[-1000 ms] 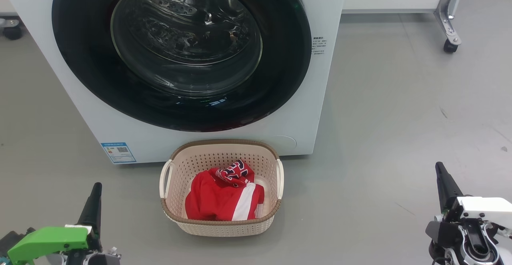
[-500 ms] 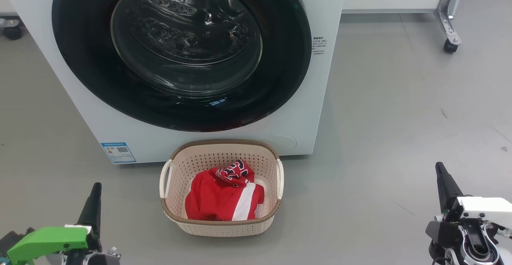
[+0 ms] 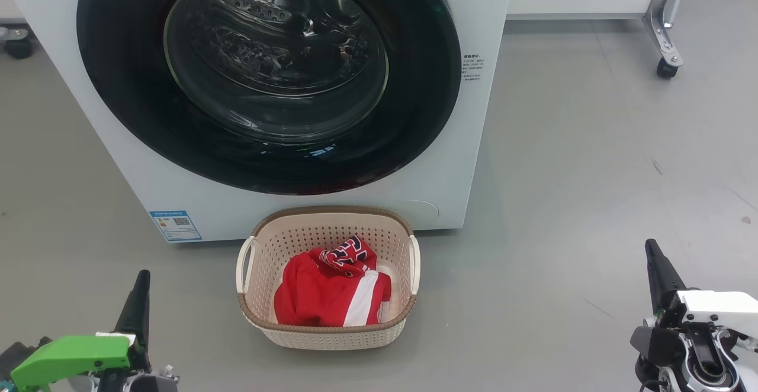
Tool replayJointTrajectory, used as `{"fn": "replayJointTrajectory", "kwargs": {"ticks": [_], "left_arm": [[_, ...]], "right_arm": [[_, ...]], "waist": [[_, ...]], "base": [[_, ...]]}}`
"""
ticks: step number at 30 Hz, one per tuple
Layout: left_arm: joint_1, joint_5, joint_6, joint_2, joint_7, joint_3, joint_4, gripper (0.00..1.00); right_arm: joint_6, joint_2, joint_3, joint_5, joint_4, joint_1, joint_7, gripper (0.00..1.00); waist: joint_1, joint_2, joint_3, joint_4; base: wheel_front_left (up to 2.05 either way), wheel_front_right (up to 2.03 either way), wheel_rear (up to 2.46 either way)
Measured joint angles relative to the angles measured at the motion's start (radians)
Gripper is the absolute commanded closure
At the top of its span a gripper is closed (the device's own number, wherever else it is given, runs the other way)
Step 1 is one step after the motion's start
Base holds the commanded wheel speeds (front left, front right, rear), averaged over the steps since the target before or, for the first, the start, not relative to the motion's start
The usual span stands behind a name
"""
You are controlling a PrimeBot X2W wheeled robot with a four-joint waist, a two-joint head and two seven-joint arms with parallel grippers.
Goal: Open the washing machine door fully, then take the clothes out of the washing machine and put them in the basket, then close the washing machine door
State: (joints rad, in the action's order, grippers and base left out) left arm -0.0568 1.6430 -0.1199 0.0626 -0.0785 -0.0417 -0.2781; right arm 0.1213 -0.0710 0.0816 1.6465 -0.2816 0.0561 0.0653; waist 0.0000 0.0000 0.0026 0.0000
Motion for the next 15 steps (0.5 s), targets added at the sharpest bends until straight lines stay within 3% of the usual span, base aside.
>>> {"fn": "replayJointTrajectory", "kwargs": {"ticks": [15], "left_arm": [[0.000,0.000,0.000,-0.003,0.000,-0.001,0.001,1.00]], "right_arm": [[0.000,0.000,0.001,0.000,0.000,0.002,0.000,1.00]], "waist": [[0.0000,0.0000,0.000,0.000]], "base": [[0.00,0.00,0.00]]}}
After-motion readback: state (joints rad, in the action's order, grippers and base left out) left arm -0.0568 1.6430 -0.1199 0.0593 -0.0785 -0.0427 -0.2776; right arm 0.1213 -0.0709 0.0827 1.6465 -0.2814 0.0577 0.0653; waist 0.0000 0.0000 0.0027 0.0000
